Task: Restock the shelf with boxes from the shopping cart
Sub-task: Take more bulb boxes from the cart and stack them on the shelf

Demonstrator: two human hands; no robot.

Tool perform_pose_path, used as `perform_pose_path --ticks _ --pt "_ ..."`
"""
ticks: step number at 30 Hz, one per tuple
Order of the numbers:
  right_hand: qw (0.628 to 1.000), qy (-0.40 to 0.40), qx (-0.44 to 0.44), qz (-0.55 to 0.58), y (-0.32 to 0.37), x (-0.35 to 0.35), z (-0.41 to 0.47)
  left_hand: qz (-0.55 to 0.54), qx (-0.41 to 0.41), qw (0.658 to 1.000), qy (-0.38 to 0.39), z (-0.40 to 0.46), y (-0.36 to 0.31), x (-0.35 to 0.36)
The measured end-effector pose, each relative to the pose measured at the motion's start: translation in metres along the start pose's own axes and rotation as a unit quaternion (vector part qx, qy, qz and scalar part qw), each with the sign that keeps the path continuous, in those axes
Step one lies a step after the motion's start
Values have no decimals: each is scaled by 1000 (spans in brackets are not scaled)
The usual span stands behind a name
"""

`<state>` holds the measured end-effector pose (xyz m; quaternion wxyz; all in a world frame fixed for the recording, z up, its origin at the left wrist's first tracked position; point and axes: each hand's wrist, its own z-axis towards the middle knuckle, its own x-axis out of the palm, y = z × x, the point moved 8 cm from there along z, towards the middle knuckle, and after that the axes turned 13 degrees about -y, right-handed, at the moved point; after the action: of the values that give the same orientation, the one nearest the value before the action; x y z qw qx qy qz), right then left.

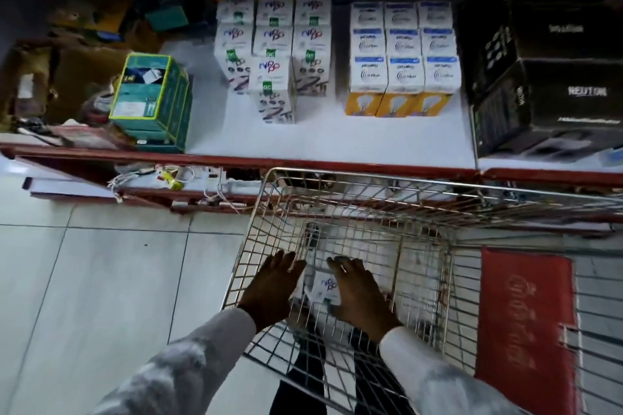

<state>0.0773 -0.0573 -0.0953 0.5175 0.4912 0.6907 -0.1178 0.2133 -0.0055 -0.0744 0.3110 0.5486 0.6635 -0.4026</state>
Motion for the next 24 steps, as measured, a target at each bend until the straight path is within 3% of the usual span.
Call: perform_pose_path --ticks 4,9,16,21,24 --pt "1000 -2 22 0 8 21 6 25 -6 1000 -6 7 -2 -6" --pt "995 -42 54 67 9 -8 7 -35 -16 998 -49 4 -1 -37" --pt "980 -93 61 167 12 -147 -8 -128 5 981 -148 -43 2 -170" --pt "976 -164 16 142 43 -260 -6 -103 11 968 -229 -60 25 -267" --pt "970 -209 -6 123 64 -313 5 -101 -32 958 -266 -53 54 -311"
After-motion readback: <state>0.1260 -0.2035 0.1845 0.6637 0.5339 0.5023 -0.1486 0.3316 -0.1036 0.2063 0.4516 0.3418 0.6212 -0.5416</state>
